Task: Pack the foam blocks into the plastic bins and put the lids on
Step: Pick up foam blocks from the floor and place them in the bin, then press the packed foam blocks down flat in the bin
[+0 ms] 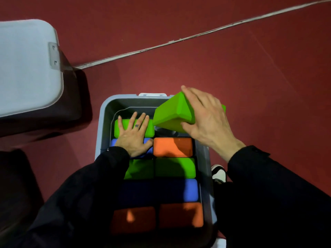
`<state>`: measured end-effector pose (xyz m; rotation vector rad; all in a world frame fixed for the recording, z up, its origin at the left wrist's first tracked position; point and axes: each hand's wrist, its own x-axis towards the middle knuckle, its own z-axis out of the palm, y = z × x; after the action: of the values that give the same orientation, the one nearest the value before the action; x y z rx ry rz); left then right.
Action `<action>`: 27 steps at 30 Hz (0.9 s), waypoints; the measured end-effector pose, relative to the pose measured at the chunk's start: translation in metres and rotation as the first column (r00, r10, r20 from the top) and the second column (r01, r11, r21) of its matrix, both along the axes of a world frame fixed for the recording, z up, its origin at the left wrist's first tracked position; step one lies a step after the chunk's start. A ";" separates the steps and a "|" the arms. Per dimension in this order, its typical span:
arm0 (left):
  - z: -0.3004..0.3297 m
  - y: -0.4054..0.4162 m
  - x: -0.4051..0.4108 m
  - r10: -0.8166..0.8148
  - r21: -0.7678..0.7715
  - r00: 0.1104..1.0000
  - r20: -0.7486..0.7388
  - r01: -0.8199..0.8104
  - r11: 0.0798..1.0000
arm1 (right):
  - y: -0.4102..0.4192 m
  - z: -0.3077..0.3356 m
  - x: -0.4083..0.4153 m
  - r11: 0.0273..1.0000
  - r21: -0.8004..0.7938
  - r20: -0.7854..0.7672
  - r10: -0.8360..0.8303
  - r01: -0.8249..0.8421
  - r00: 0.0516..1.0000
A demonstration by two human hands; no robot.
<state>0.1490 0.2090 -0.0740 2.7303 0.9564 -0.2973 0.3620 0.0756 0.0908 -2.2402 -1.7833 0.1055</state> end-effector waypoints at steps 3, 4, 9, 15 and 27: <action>-0.001 -0.002 -0.001 -0.003 -0.015 1.000 -0.016 0.003 1.000 | 0.010 0.006 0.000 0.994 -0.020 0.106 0.106 -0.105 0.989; -0.001 -0.003 -0.002 0.000 -0.023 1.000 -0.012 0.000 1.000 | 0.011 0.005 0.000 0.990 -0.045 0.128 0.139 -0.134 0.982; 0.001 -0.001 0.000 0.022 -0.052 1.000 -0.004 -0.022 0.998 | 0.013 -0.038 -0.008 0.967 -0.169 0.061 0.203 -0.191 0.977; -0.002 0.004 -0.002 0.019 -0.062 1.000 0.025 -0.017 0.998 | 0.020 -0.107 -0.026 0.955 -0.246 0.010 0.170 -0.162 0.985; -0.013 0.008 0.000 -0.063 -0.067 0.998 0.012 0.064 0.996 | 0.025 -0.174 -0.039 0.970 -0.235 0.128 0.101 -0.069 0.987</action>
<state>0.1489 0.2168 -0.0871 2.7016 0.8427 -0.3209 0.3228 0.1001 -0.0834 -2.3799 -2.0361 0.1858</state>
